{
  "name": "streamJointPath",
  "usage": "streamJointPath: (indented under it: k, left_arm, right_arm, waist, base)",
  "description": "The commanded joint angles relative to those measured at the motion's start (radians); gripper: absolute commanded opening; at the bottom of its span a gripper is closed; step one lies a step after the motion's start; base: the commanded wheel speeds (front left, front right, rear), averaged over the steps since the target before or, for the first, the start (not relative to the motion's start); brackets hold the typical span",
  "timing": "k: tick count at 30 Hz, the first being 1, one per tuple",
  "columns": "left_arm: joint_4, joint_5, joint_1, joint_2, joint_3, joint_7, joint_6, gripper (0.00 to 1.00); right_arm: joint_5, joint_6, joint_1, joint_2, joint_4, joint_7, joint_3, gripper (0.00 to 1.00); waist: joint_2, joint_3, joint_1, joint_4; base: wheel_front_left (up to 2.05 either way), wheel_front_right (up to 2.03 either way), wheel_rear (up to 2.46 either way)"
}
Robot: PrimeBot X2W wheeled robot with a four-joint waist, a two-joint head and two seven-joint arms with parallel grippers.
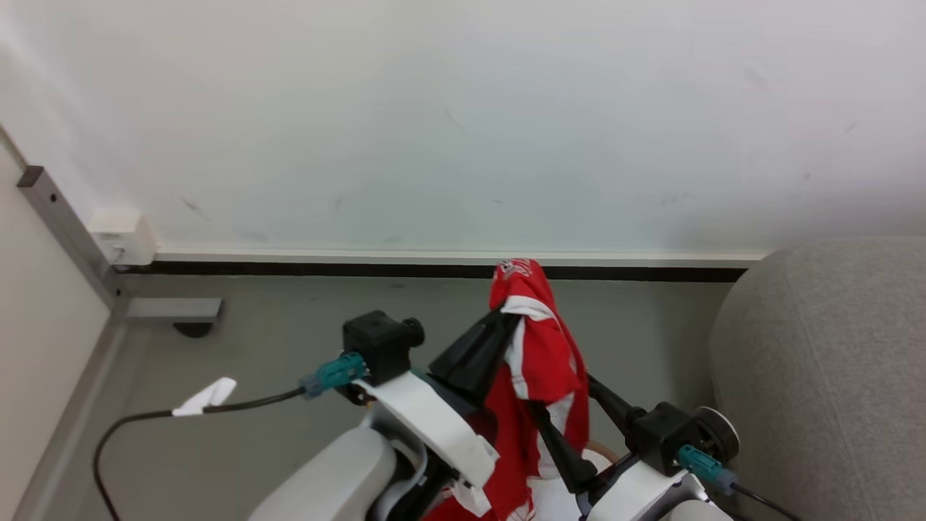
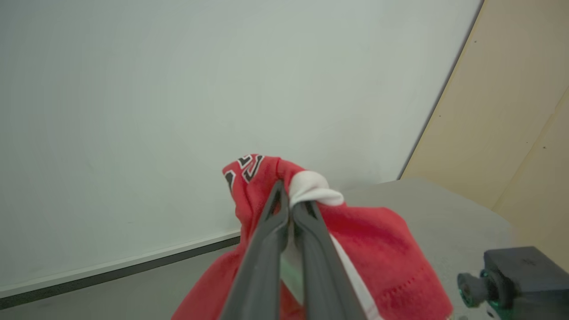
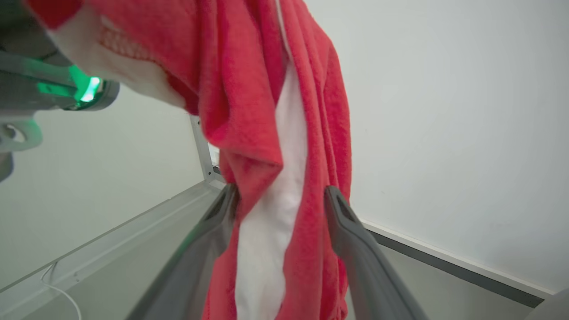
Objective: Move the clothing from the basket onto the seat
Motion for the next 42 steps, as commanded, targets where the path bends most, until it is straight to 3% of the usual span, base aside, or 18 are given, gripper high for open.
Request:
streamJointPath:
  k: [1,13,14,15,31,42]
  left_arm:
    - [-0.001,0.006,0.014,-0.001,-0.002,0.000,-0.004,0.00]
    - [-0.023,0.003,0.002,-0.046,-0.072,0.031,-0.028,0.00]
    - [-0.025,0.002,0.002,-0.045,-0.073,0.031,-0.028,0.00]
    - [-0.026,0.002,0.002,-0.043,-0.074,0.033,-0.027,0.00]
    - [-0.018,-0.015,0.011,-0.016,-0.055,0.026,-0.003,0.00]
    - [0.009,-0.026,0.043,0.005,-0.065,0.031,0.000,0.00]
  right_arm:
    - [0.007,-0.002,-0.011,-0.001,0.008,-0.002,0.003,1.00]
    - [0.084,-0.002,-0.035,-0.001,0.130,-0.002,0.046,1.00]
    - [0.088,-0.002,-0.034,-0.001,0.133,-0.002,0.045,0.45]
    - [0.093,-0.002,-0.033,-0.001,0.132,-0.002,0.047,0.00]
    - [0.110,-0.002,-0.023,-0.001,0.114,-0.002,0.033,0.00]
    - [0.148,-0.002,-0.030,-0.001,0.087,-0.002,-0.051,0.00]
  waist:
    - [0.0000,-0.002,0.0000,0.013]
    - [0.0000,-0.023,0.0000,0.122]
    - [0.0000,-0.024,0.0000,0.127]
    - [0.0000,-0.025,0.0000,0.132]
    - [0.0000,-0.027,0.0000,0.115]
    - [0.0000,-0.016,0.0000,0.081]
  base:
    - [0.00,0.00,0.00]
    - [0.00,0.00,0.00]
    - [0.00,0.00,0.00]
    - [0.00,0.00,0.00]
    - [0.00,0.00,0.00]
    - [0.00,0.00,0.00]
